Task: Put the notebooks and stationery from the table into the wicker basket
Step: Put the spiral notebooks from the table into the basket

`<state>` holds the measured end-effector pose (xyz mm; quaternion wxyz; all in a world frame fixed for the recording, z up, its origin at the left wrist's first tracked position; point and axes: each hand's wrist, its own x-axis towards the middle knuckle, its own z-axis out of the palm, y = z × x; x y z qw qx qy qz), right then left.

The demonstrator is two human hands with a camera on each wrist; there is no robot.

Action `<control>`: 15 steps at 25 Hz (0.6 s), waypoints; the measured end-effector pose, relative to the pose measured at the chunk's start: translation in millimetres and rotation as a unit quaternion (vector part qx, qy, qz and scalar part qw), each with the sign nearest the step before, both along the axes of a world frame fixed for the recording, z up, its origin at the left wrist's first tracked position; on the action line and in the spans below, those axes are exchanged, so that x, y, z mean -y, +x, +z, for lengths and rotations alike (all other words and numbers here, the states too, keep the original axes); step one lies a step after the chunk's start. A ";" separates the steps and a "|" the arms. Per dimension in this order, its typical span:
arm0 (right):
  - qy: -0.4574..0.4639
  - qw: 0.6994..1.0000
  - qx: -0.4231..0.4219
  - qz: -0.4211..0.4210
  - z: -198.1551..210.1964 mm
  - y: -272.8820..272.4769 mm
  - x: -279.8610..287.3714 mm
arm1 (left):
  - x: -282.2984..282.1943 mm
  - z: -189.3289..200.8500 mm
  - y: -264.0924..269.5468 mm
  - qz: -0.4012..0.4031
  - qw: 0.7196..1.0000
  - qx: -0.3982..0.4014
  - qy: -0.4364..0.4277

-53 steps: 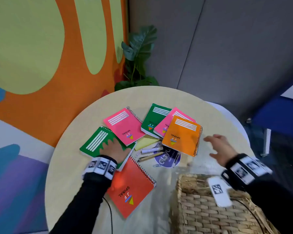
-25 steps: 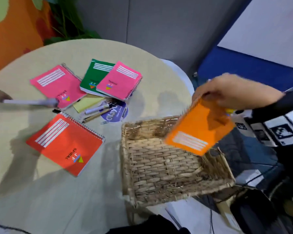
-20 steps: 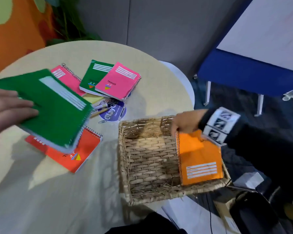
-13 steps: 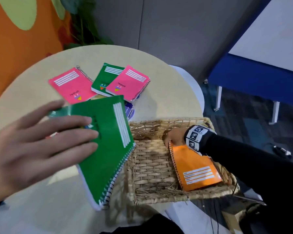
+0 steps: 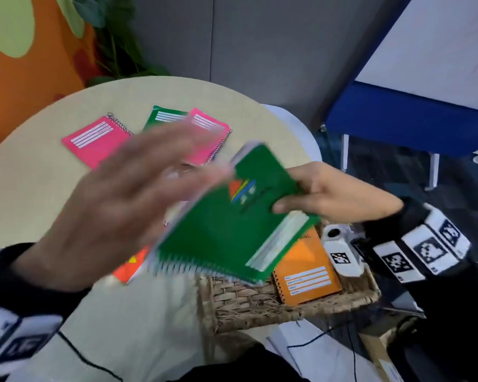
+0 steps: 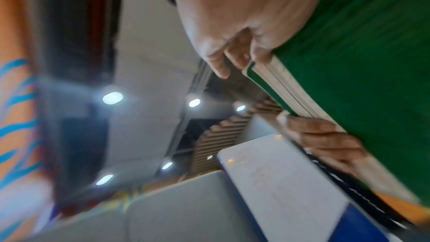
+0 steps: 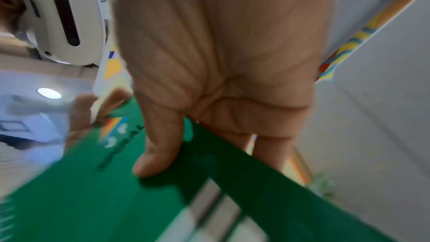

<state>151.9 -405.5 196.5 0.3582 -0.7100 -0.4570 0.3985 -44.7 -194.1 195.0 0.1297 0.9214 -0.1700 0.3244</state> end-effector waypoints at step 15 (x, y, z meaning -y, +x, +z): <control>-0.427 0.862 0.034 -0.270 -199.3 52.3 93.0 | -52.4 -239.6 -34.7 0.482 0.697 -0.521 -0.103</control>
